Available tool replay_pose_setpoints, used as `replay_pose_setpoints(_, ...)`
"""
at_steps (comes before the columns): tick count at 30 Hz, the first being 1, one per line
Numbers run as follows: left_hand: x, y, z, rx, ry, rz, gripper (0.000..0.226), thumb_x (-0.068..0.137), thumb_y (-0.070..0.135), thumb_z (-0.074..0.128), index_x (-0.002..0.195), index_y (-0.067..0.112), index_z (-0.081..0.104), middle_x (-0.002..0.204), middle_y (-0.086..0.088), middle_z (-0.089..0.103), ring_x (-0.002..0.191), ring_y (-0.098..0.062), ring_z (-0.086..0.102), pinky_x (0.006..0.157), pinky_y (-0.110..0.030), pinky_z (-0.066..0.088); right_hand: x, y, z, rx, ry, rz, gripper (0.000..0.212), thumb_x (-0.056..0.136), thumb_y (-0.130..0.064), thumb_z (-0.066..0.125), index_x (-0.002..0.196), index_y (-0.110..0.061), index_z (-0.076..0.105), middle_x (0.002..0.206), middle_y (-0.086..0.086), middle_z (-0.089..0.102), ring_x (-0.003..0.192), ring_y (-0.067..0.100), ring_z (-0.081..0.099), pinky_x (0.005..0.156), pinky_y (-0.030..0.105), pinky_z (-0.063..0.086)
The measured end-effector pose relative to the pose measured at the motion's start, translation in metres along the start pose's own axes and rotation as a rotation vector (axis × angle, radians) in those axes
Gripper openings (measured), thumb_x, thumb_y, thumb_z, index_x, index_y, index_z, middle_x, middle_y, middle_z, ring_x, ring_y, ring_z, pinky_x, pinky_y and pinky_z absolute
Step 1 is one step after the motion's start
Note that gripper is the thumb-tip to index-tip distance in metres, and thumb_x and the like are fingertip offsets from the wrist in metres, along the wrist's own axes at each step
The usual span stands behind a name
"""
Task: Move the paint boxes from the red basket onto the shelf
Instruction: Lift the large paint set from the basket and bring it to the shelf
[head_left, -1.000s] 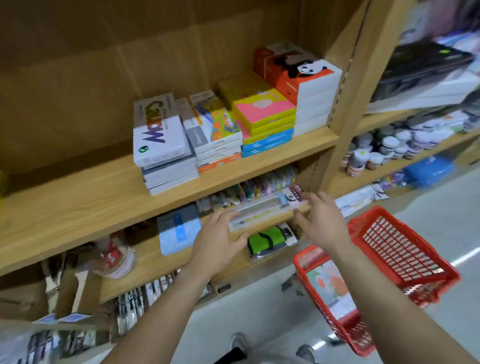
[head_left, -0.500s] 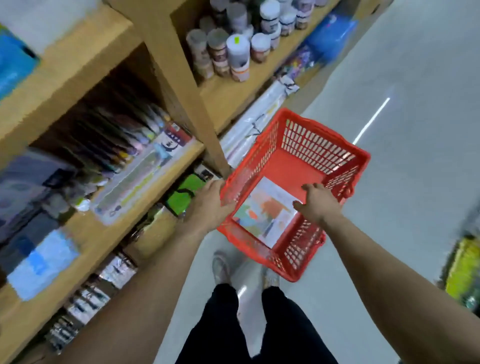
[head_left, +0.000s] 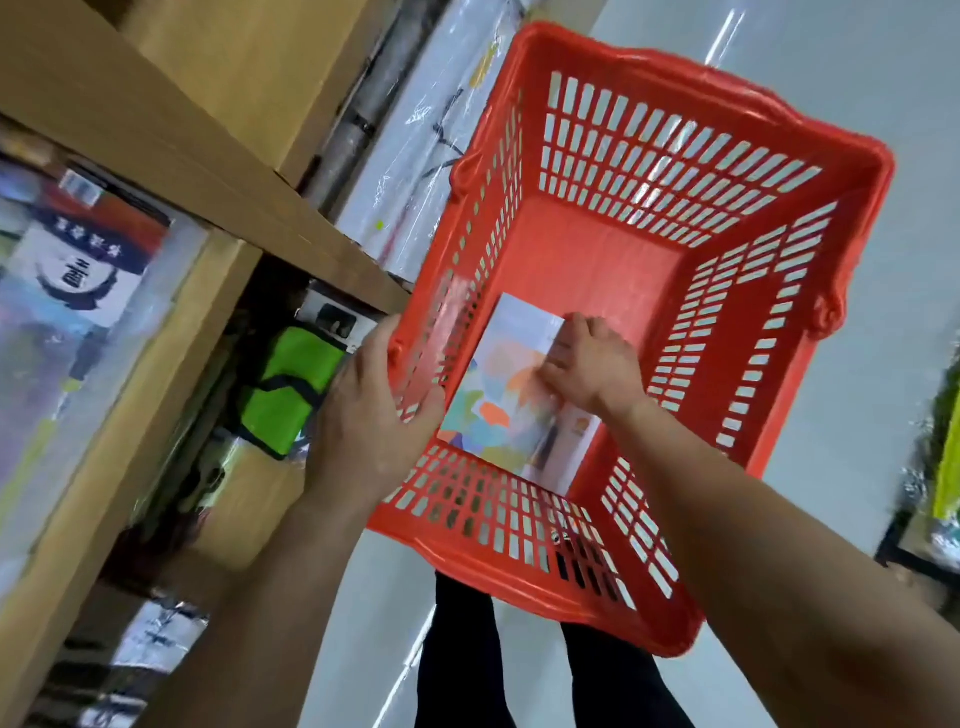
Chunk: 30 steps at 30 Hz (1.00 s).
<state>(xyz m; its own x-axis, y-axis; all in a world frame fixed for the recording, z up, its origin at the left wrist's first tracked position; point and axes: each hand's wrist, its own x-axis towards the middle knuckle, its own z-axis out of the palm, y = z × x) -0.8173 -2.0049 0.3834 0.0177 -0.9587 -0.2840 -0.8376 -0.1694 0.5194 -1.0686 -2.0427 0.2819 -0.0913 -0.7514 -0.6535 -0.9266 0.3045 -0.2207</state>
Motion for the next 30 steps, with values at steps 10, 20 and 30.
replay_pose_setpoints(10, 0.001, 0.008, -0.011, 0.008, -0.039, 0.002, 0.073, 0.077, 0.058, 0.052, 0.143, 0.037, 0.032, 0.123, 0.0, 0.062, 0.103, -0.026, 0.064, 0.079, -0.039, 0.054, -0.036, -0.02, -0.034, -0.068, 0.095, -0.166, 0.057, 0.1, -0.068, 0.038, 0.112, -0.014, 0.054, 0.113, 0.017, 0.072, 0.103, 0.04, 0.07, 0.078, 0.045, 0.051)
replay_pose_setpoints(20, -0.021, 0.032, -0.046, 0.092, -0.176, -0.124, 0.09, 0.089, 0.055, 0.061, 0.159, 0.019, 0.017, 0.156, -0.011, 0.039, 0.14, -0.032, 0.037, 0.112, -0.048, 0.036, -0.132, -0.013, -0.148, -0.051, 0.381, -0.209, 0.06, 0.09, -0.08, 0.033, 0.092, -0.024, 0.053, 0.088, 0.006, 0.073, 0.082, 0.036, 0.073, 0.066, 0.038, 0.051)
replay_pose_setpoints(30, -0.109, 0.132, -0.14, -0.37, -0.004, 0.036, 0.038, 0.082, 0.08, 0.05, 0.111, 0.055, 0.051, 0.102, 0.03, 0.07, 0.096, 0.0, 0.068, 0.073, -0.023, 0.051, -0.222, -0.054, -0.295, 0.007, 0.525, -0.523, 0.064, 0.08, -0.08, 0.04, 0.086, -0.02, 0.062, 0.072, 0.0, 0.067, 0.08, 0.035, 0.067, 0.06, 0.038, 0.045)
